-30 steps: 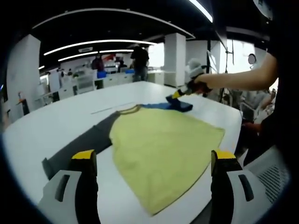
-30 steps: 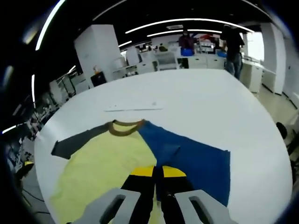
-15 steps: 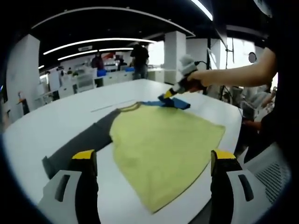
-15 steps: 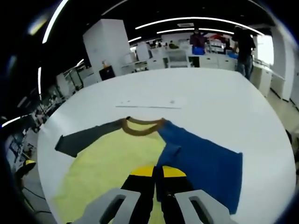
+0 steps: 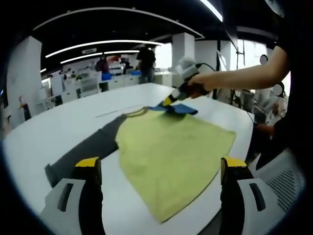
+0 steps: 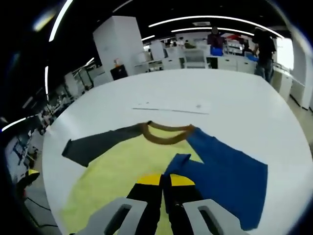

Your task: Fold the garment on the visible template until the final outline fits inside the template.

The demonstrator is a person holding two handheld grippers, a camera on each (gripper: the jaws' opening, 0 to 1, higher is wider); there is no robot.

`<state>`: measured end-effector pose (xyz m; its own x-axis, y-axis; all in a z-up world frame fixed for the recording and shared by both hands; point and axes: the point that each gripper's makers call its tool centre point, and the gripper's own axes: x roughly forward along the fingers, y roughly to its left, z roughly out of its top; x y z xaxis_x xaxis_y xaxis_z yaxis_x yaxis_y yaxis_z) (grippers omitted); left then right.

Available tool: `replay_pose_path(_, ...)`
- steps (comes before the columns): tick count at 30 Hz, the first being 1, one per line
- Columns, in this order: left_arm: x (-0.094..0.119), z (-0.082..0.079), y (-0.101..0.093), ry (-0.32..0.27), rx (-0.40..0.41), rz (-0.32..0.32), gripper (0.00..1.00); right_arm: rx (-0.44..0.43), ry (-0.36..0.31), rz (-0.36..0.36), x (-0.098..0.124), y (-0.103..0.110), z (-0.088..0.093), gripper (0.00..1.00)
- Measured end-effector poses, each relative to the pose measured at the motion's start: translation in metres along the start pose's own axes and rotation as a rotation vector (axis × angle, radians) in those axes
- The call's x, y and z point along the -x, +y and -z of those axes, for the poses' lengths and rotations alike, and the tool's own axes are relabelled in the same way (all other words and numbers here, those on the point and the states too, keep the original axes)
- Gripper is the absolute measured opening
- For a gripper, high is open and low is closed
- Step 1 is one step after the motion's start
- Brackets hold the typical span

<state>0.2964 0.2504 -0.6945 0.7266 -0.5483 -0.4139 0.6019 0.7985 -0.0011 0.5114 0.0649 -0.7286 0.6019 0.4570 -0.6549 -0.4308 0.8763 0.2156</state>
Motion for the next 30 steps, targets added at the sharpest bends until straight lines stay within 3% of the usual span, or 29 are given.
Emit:
replay_pose_path(12, 0.004, 0.004, 0.001, 0.004, 0.003, -0.010, 0.98, 0.036, 0.014, -0.056, -0.034, 0.022, -0.015, 0.00)
replay_pose_path(30, 0.008, 0.009, 0.009, 0.006, 0.007, -0.040, 0.98, 0.082, 0.027, -0.153, -0.054, 0.076, -0.023, 0.00)
